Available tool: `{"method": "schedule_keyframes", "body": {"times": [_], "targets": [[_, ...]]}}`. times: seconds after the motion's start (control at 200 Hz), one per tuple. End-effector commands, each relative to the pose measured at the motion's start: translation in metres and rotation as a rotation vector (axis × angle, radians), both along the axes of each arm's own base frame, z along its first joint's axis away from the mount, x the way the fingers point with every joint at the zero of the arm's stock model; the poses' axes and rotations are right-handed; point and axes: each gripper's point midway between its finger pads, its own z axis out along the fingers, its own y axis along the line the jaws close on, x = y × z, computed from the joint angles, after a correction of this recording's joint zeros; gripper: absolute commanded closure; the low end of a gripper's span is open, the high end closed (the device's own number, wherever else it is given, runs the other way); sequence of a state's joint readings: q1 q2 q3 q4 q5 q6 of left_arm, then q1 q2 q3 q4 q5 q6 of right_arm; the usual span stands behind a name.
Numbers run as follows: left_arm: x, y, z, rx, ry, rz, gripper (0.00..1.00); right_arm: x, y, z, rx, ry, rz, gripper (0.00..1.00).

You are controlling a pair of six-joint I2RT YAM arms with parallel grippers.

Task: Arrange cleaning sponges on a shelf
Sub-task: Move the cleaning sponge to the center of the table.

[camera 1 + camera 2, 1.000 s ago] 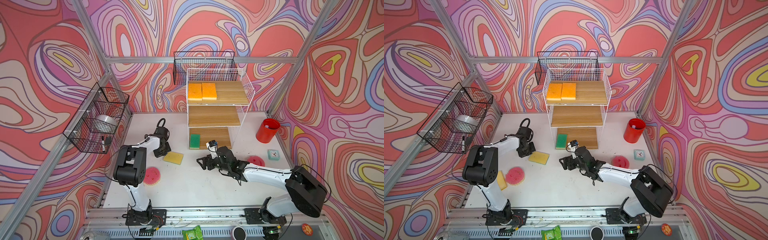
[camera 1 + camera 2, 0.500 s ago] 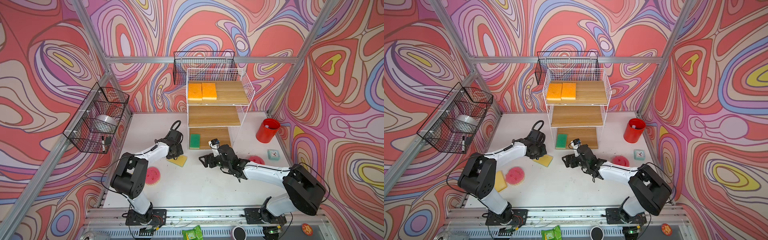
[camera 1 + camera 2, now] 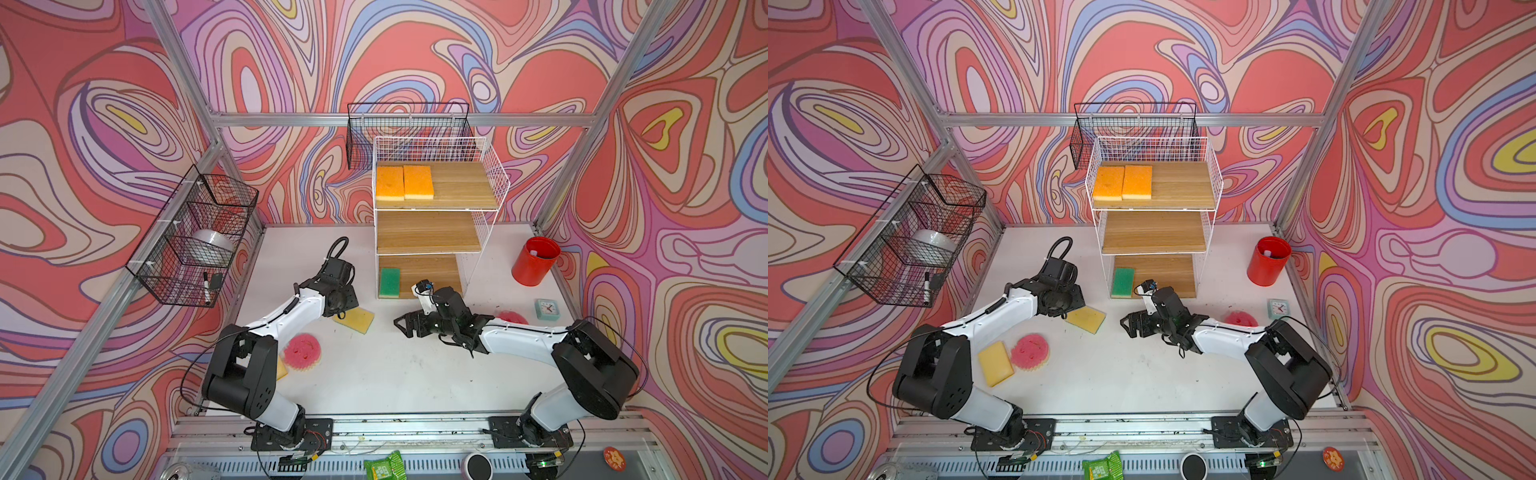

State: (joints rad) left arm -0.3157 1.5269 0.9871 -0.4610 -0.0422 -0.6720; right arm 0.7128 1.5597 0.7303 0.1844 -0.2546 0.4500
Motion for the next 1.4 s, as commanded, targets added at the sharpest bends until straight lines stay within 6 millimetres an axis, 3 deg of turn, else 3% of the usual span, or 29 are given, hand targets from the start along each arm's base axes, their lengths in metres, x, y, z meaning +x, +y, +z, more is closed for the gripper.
{"method": "schedule_keyframes", "body": {"times": [0.0,0.396,0.596,0.911,1.046,1.287,1.377,1.397], "targets": [[-0.006,0.008,-0.014,0.001,0.059,-0.005,0.3,0.0,0.005,0.0,0.011,0.016,0.017,0.02],[-0.005,-0.003,-0.046,-0.047,0.1,-0.032,0.32,-0.007,0.01,0.001,0.033,0.031,0.063,0.02],[-0.014,-0.027,-0.046,-0.058,0.088,-0.092,0.37,-0.019,0.027,0.004,0.095,0.076,0.162,0.02],[-0.032,-0.072,-0.056,-0.077,0.094,-0.189,0.43,-0.014,0.023,-0.005,0.058,0.098,0.131,0.02],[-0.034,-0.067,-0.053,-0.059,0.083,-0.174,0.43,0.0,0.015,-0.009,0.067,0.119,0.07,0.02],[-0.04,-0.052,-0.027,-0.05,0.001,-0.15,0.32,0.017,0.03,-0.013,0.085,0.123,0.075,0.03],[-0.038,-0.044,-0.027,-0.085,-0.004,-0.128,0.3,0.026,0.035,-0.009,0.089,0.096,0.066,0.03],[-0.037,-0.043,-0.027,-0.096,-0.002,-0.123,0.3,0.028,0.035,-0.02,0.076,0.113,0.062,0.03]]}}
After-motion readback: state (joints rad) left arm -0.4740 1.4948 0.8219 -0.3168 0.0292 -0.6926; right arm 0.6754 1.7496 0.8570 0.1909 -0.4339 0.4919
